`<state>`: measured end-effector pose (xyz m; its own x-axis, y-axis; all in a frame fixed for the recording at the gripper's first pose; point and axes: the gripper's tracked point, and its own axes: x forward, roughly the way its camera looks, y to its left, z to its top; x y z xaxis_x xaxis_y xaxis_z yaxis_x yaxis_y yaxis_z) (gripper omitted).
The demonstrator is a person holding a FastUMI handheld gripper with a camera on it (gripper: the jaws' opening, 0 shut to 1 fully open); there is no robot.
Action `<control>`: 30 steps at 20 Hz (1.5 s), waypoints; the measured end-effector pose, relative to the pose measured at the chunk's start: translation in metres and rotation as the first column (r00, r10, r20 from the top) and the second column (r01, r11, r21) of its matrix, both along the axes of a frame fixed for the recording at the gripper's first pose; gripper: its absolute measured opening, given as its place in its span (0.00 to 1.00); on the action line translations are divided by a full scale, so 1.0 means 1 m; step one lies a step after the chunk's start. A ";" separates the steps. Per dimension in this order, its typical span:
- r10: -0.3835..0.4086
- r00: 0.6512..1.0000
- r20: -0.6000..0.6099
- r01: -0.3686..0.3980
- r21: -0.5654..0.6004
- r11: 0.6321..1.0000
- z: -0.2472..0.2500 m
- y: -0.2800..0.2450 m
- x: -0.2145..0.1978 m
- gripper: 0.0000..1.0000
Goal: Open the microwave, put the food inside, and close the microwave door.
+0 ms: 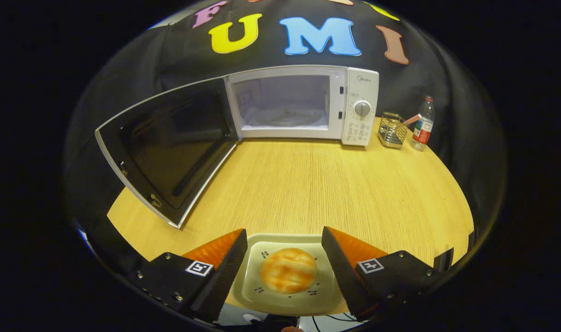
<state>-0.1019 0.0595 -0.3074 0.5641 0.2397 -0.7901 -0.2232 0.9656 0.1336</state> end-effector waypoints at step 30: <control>-0.001 1.000 0.013 -0.002 0.244 0.970 0.037 0.032 0.066 0.77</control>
